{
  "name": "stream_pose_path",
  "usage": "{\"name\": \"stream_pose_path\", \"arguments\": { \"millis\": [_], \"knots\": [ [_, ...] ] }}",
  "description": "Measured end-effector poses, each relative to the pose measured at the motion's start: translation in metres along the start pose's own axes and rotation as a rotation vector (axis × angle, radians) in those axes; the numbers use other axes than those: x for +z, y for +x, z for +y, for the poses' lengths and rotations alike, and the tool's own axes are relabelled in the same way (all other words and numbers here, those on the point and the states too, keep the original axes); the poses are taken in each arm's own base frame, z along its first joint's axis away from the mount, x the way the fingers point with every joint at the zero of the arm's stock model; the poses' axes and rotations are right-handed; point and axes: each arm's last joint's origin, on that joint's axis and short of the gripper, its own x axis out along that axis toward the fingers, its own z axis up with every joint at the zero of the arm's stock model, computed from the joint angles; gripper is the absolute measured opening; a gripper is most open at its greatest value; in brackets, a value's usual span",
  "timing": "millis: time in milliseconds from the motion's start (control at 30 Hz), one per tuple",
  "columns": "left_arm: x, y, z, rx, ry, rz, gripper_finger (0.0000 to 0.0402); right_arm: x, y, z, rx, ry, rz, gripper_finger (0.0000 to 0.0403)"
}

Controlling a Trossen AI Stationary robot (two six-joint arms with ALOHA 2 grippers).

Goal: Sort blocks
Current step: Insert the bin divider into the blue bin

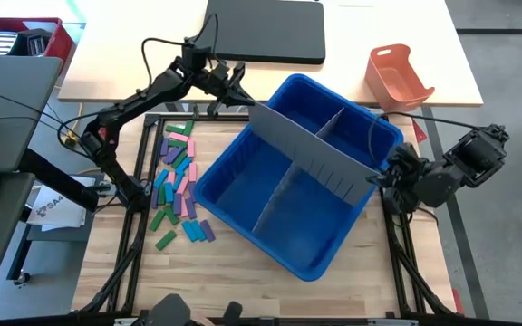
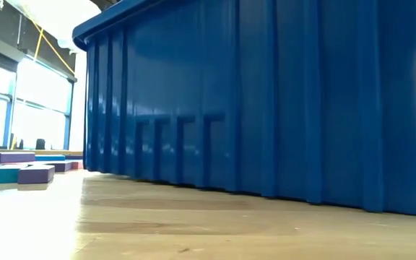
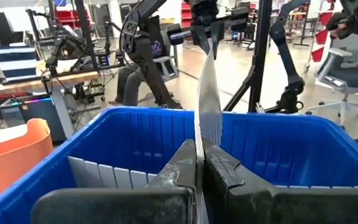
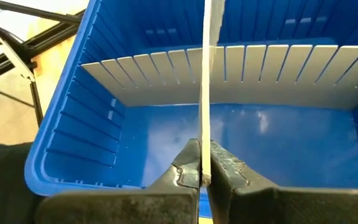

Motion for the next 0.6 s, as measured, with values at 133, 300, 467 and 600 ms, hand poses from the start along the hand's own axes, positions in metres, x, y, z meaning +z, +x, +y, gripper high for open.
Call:
{"name": "stream_pose_path", "arguments": {
  "millis": [133,300,467,600],
  "knots": [
    [-0.0041,-0.0017,-0.0002,0.025,-0.013,0.029,0.0001,0.0006,0.0001,-0.0002,-0.013,0.0,-0.02,0.0001],
    [-0.0047,-0.006,0.0004,0.044,-0.003,0.039,0.0001,0.0013,0.0001,-0.0005,-0.022,0.003,-0.038,0.0001],
    [-0.0038,-0.0071,0.0012,0.049,0.009,0.035,0.0001,0.0017,0.0007,-0.0002,-0.029,0.006,-0.045,0.0],
    [-0.0041,-0.0084,0.0018,0.053,0.006,0.036,0.0001,0.003,0.0041,0.0012,-0.043,0.014,-0.034,0.0]
  ]
}}
